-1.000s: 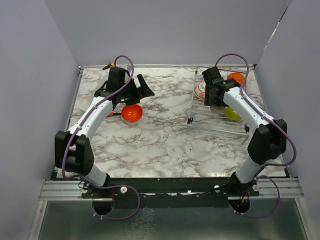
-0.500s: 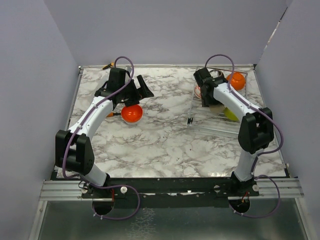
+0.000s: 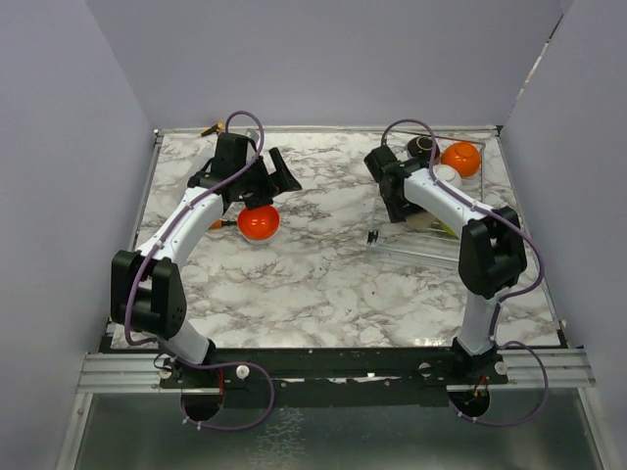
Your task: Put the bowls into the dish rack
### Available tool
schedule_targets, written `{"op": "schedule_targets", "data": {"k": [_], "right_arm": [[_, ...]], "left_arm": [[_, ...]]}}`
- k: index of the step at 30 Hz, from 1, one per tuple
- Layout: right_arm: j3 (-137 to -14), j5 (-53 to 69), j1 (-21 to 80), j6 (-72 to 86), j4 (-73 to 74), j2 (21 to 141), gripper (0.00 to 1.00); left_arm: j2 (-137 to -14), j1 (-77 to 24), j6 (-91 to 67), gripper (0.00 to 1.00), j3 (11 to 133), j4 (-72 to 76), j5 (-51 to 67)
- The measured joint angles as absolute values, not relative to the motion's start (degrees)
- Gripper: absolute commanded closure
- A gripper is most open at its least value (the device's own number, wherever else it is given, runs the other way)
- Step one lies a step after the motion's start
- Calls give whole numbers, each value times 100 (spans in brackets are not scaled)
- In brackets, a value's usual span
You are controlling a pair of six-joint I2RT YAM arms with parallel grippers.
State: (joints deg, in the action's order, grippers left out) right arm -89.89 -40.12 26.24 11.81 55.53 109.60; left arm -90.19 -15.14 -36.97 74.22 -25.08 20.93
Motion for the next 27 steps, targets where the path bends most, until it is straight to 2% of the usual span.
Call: {"op": "schedule_targets", "data": {"k": [5, 10, 21, 27], "right_arm": [[-8770, -4018, 2729, 969, 5551, 10956, 16], [-8711, -3955, 2777, 843, 5509, 10927, 4], [-8495, -3507, 2803, 701, 5352, 10556, 0], [-8187, -3205, 2803, 722, 4991, 9966, 0]], "left_arm": [[-9024, -1514, -3697, 1, 7422, -2506, 2093], [-9024, -1514, -3699, 1, 7422, -2508, 2093], [-9026, -1511, -3701, 1, 7422, -2508, 2106], [-9120, -1511, -3715, 1, 7424, -2506, 2176]]}}
